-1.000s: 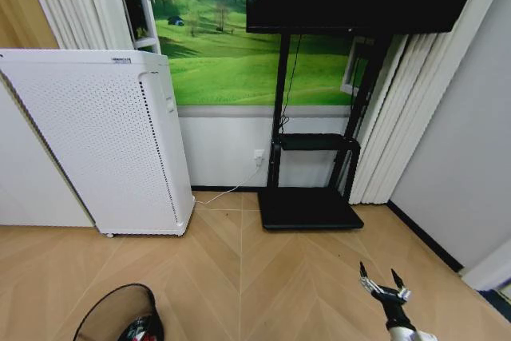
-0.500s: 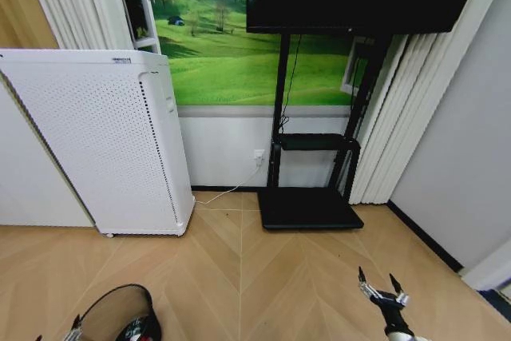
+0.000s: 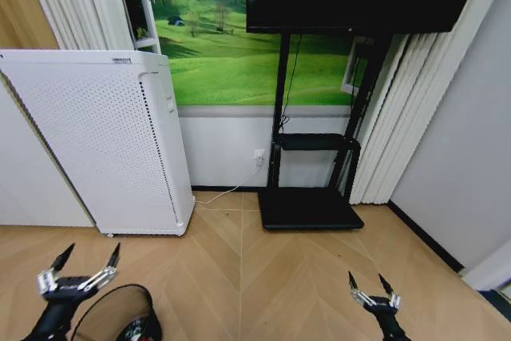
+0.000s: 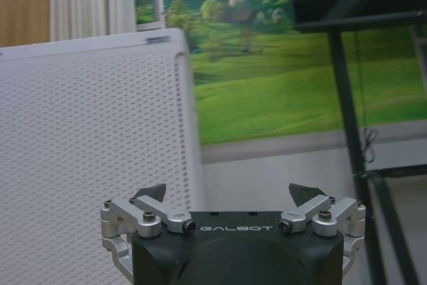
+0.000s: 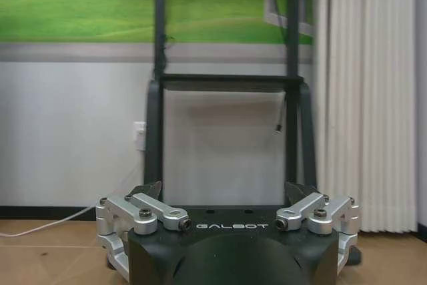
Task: Pick up the trash bin and place the garbage on the floor into it.
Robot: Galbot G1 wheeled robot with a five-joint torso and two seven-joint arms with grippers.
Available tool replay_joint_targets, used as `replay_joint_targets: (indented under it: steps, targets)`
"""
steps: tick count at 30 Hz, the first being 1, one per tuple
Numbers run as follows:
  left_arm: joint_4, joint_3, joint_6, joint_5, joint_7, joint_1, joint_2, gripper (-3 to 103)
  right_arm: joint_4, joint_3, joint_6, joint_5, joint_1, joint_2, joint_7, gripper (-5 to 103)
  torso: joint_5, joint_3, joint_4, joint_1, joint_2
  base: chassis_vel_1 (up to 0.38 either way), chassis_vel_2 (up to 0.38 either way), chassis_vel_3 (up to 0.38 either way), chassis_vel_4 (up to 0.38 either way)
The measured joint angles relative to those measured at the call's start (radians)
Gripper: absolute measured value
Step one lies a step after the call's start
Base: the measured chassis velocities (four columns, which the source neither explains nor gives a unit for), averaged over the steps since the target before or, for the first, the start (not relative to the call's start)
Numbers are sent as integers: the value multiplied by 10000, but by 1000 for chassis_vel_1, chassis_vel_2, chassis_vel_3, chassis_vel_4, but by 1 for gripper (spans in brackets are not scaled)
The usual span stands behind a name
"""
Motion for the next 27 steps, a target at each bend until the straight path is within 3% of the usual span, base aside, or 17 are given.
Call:
replay_joint_targets:
  steps: [8,12,27]
  targets:
    - [-459,1667,1011,526,-602,-760,-315,100,2547,833,-347,-22,-1478,558,-516,100,-2,0,1,0,1,0,0,0,0]
    - [-204,2076,1068,1053,-608,-881,-405,100,3854,1161,-740,-15,-2044,854,-497,100,-3,0,3,-1,1,0,0,0,0]
    - [35,3081,953,1428,-594,-906,-686,100,4888,747,-1341,-450,-2284,1466,-736,100,0,0,2,0,2,0,0,0,0]
